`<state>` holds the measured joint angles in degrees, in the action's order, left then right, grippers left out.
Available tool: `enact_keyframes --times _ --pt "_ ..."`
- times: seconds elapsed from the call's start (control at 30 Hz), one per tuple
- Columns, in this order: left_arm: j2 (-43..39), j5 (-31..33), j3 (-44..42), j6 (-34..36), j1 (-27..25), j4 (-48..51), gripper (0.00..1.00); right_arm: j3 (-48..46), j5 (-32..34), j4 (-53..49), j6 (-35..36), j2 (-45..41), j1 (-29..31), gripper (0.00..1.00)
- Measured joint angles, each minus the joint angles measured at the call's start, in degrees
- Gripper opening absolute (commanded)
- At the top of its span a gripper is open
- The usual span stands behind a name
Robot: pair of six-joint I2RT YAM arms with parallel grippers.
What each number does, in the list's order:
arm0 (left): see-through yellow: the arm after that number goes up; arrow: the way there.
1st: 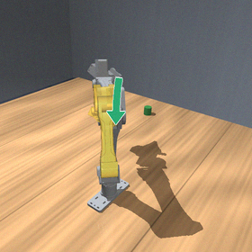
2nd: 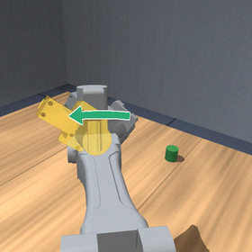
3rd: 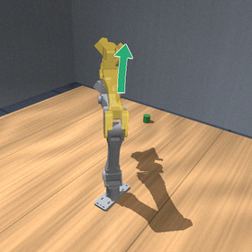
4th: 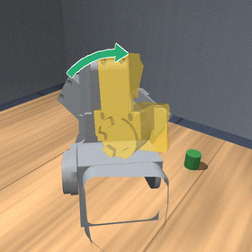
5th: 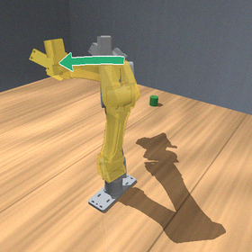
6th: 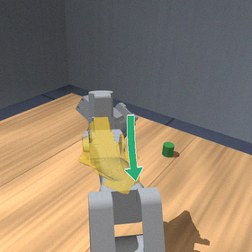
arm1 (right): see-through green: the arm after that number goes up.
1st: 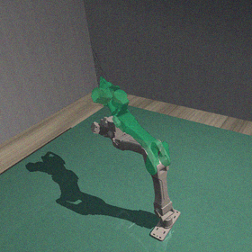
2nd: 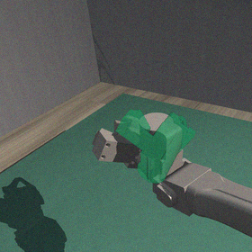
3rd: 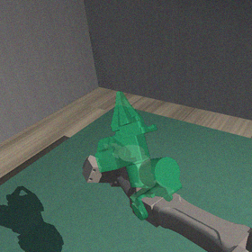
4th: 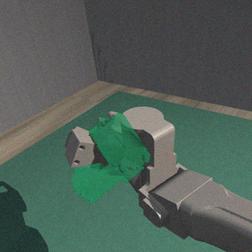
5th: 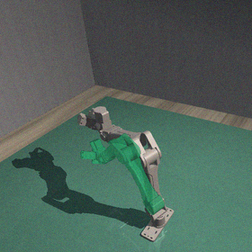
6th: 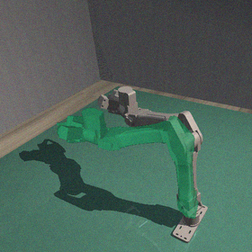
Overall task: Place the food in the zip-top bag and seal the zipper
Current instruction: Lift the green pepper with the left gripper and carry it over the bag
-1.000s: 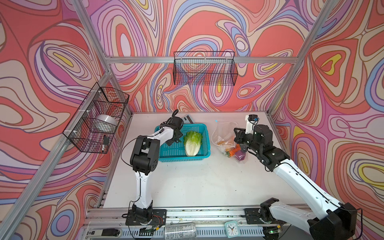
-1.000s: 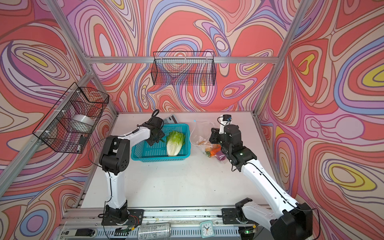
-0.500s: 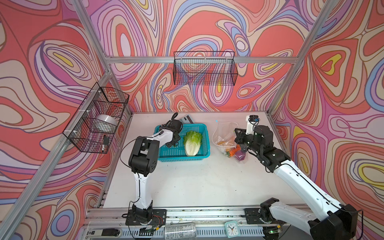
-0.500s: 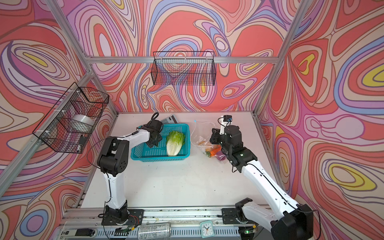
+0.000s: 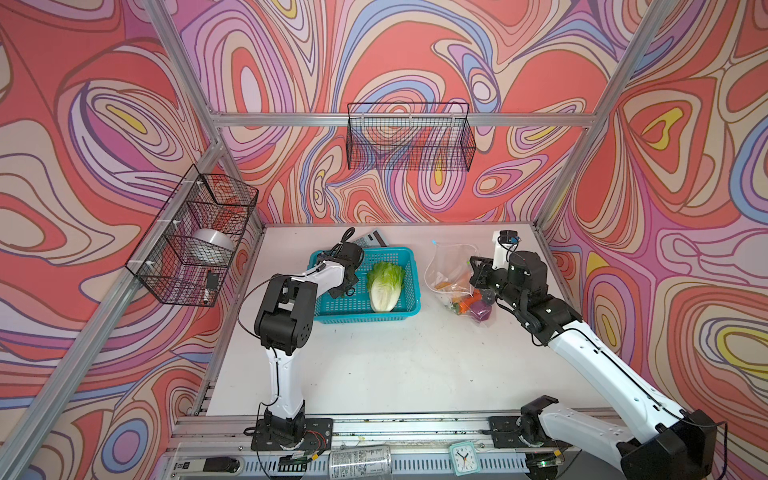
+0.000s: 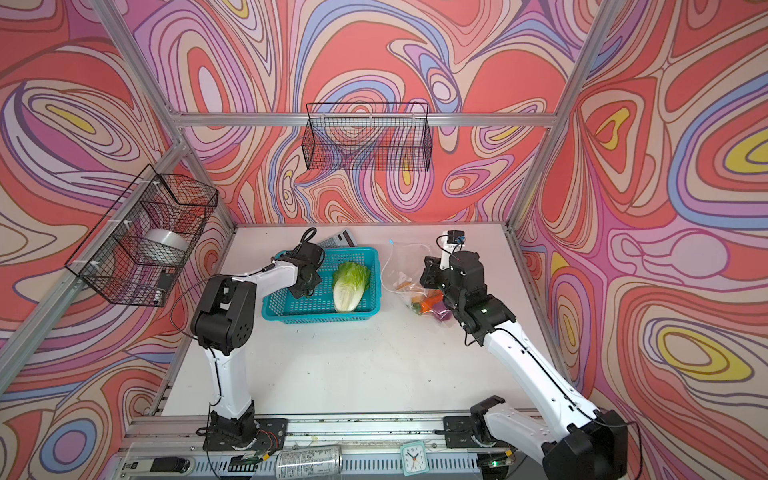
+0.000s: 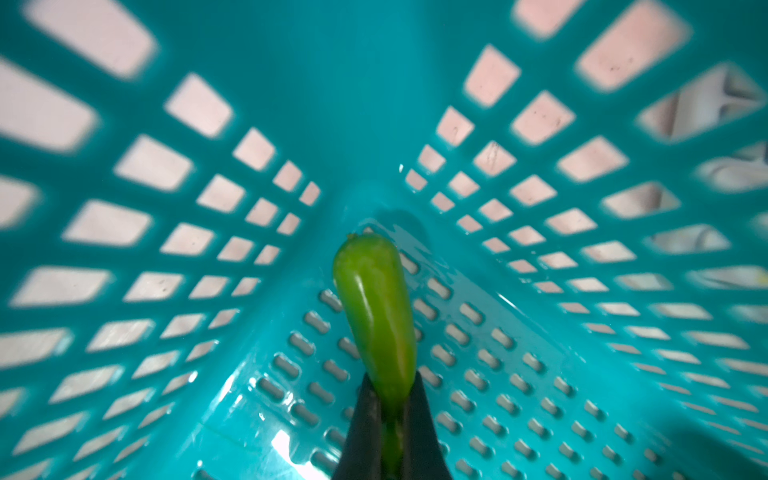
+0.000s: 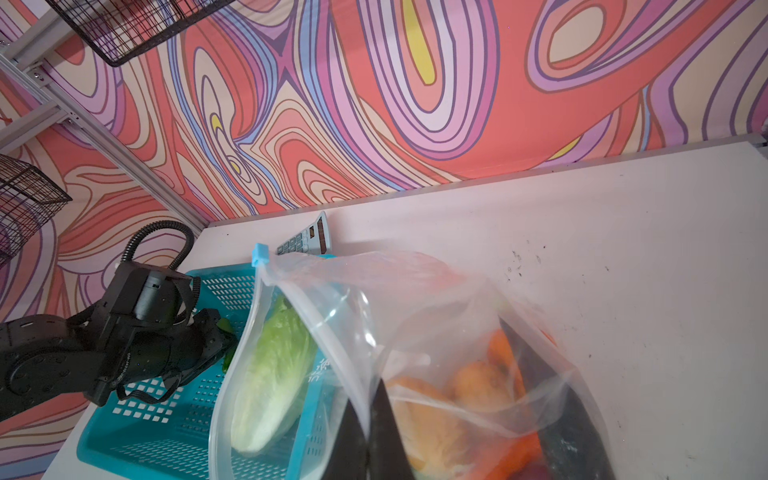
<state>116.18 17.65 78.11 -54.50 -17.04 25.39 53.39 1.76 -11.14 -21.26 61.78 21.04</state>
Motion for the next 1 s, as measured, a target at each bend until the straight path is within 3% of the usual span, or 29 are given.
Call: enact_keyframes --times 0.2,0.6,1.0 --pt "-4.6 -1.8 -2.4 3.4 0.0 1.2 0.0 0.0 0.3 0.0 0.2 -0.1 0.0 0.0" --pt "-22.6 -10.1 -4.7 8.9 -1.1 -3.7 0.0 0.0 0.3 0.0 0.1 -0.1 0.0 0.0" --pt "-24.3 -27.1 -1.9 13.8 -11.1 -13.9 0.0 0.0 0.3 -0.2 -0.1 0.0 0.0 0.0"
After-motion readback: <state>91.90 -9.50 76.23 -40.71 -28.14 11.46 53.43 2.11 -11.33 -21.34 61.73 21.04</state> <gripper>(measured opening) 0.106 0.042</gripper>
